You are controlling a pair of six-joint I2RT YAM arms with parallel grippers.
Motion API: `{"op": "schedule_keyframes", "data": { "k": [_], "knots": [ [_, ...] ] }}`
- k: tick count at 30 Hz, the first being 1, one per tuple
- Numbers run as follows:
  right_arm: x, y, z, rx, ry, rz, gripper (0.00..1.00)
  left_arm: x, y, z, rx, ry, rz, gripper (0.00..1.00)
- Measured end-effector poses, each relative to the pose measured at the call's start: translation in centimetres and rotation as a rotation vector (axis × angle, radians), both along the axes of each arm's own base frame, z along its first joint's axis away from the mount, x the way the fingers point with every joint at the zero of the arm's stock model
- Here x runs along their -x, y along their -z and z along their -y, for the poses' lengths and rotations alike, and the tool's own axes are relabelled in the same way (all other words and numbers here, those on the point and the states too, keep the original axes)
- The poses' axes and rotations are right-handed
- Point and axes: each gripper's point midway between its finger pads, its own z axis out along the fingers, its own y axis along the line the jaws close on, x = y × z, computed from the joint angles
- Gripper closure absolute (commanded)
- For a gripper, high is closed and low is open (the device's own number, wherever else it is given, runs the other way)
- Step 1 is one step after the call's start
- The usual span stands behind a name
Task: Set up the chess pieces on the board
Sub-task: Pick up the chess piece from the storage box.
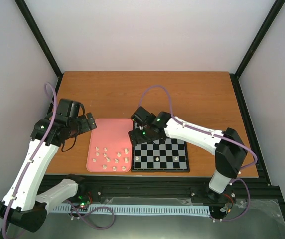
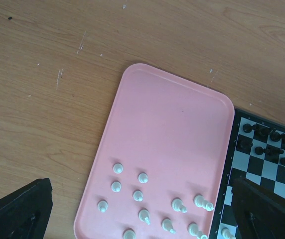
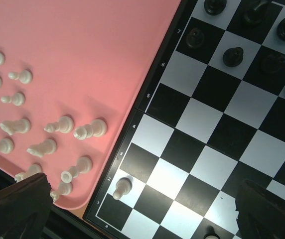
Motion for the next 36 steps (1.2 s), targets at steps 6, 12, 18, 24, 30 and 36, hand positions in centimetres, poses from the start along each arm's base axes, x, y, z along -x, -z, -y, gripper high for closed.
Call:
{"op": "schedule_keyframes", "data": {
  "k": [6, 12, 18, 24, 30, 36],
  "knots": [
    [0.0, 0.9, -0.8, 0.034, -0.01, -0.018, 0.0, -0.2, 0.1, 0.1, -0.003, 0.002, -0.01, 0.0],
    [0.5, 2.1, -1.7, 0.048, -0.028, -0.077, 0.03, -0.2, 0.1, 0.2, -0.002, 0.008, -0.009, 0.0],
    [1.5, 1.9, -4.7, 0.044, -0.092, -0.086, 0.28, -0.1, -0.1, 0.3, 0.006, 0.022, -0.001, 0.0],
    [2.5, 2.0, -6.6, 0.025, -0.128, -0.106, 0.5, 0.2, -0.5, 0.4, 0.012, 0.032, 0.014, 0.0],
    [2.8, 4.8, -7.5, 0.07, -0.144, -0.152, 0.52, 0.3, -0.7, 0.4, 0.013, 0.041, 0.023, 0.0],
    [3.2, 6.3, -8.1, 0.101, -0.157, -0.169, 0.57, 0.5, -0.9, 0.4, 0.015, 0.044, 0.031, 0.0]
  ]
}}
